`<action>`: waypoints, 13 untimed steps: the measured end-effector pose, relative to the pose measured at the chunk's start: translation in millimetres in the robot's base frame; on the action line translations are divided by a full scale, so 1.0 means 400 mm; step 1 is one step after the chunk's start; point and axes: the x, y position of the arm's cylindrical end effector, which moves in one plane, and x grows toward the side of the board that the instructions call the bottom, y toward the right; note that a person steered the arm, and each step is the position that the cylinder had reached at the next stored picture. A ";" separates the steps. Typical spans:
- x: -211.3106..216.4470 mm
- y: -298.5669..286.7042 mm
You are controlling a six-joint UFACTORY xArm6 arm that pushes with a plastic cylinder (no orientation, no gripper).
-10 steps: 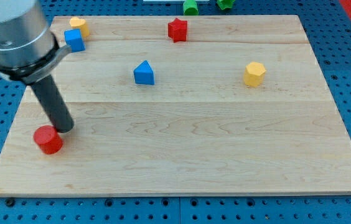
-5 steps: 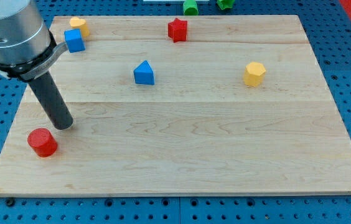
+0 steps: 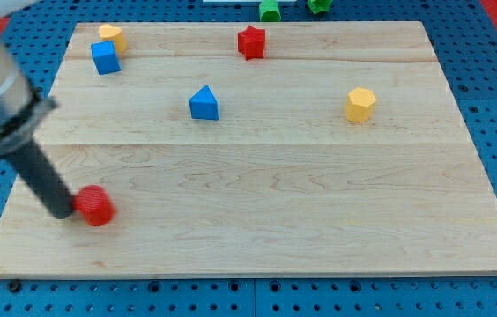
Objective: Move red circle towards bottom middle of the board
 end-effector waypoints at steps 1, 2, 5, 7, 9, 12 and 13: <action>-0.014 0.060; -0.014 0.060; -0.016 0.053; -0.020 0.070; -0.036 0.118; -0.077 0.194; -0.219 -0.029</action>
